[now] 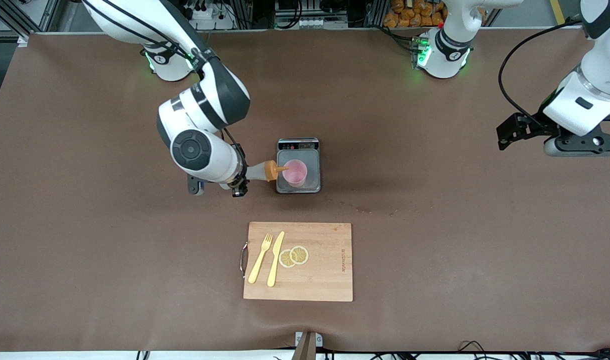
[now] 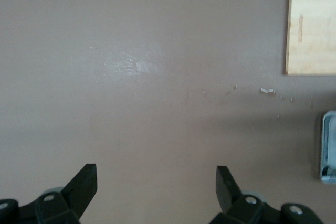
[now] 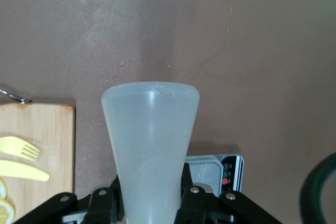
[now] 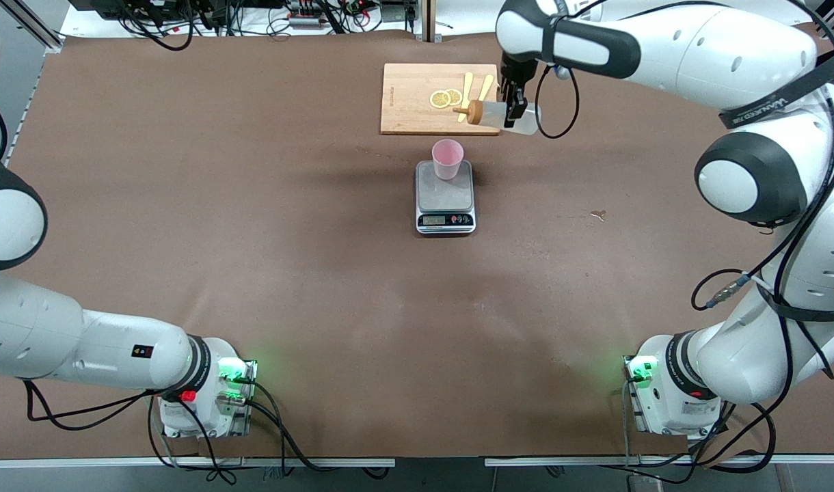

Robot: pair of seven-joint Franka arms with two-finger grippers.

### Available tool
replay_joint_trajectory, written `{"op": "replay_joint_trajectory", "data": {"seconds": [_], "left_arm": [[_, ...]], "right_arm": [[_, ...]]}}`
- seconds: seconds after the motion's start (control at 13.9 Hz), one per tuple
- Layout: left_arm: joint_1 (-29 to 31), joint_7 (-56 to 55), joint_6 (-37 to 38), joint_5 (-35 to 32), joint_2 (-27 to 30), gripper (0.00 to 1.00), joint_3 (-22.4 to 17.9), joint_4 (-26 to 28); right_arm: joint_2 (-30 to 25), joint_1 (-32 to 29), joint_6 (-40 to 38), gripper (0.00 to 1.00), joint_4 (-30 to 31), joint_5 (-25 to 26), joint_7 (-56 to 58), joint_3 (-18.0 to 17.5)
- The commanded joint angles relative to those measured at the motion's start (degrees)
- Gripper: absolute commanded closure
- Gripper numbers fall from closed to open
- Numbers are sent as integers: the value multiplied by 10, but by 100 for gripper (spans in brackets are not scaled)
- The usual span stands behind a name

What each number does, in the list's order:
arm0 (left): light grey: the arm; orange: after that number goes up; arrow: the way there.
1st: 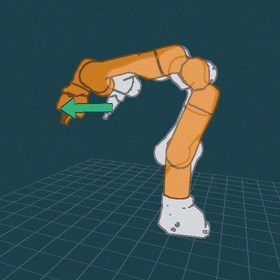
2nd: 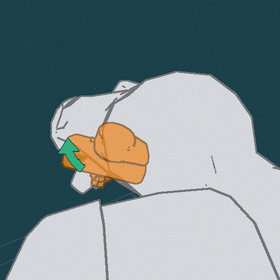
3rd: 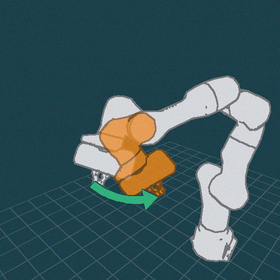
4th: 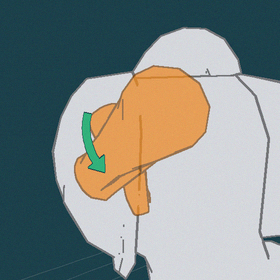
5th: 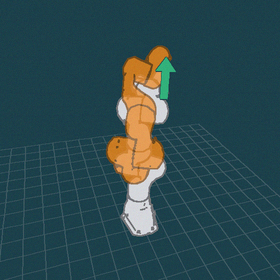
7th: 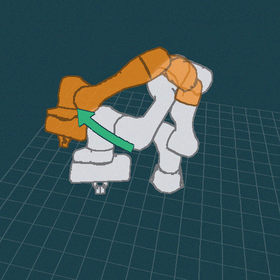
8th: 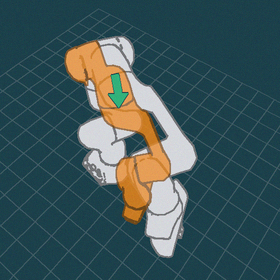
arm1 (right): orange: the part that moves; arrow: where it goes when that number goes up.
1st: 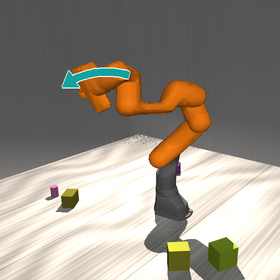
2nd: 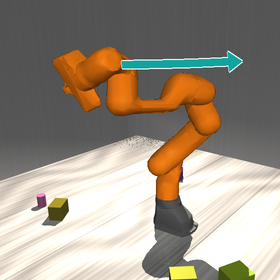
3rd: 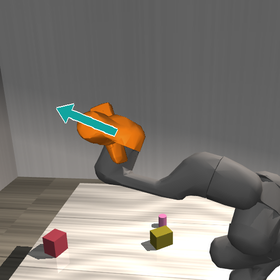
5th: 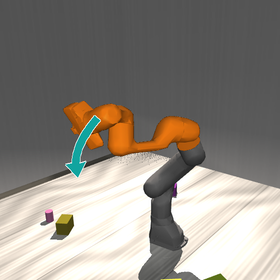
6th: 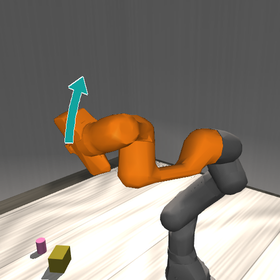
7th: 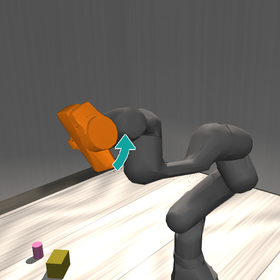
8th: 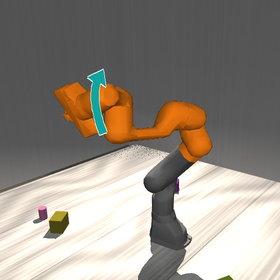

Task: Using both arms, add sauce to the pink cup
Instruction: 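Hold the inverted bottle over the pink cup and squeeze sauce with the right gripper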

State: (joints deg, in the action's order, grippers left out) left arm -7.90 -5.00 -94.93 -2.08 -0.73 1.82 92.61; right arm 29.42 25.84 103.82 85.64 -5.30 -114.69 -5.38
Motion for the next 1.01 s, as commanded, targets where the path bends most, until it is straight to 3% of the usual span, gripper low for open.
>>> {"op": "replay_joint_trajectory", "data": {"seconds": [0.0,0.29,0.94], "left_arm": [[-6,48,22,8,8,0,-24,6],[6,40,50,30,7,0,-39,-11],[3,18,89,30,7,0,-31,-31]], "right_arm": [[-2,18,1,72,10,44,-24,5],[10,33,-3,73,10,90,-51,5],[23,48,-43,77,2,178,-73,5]]}}
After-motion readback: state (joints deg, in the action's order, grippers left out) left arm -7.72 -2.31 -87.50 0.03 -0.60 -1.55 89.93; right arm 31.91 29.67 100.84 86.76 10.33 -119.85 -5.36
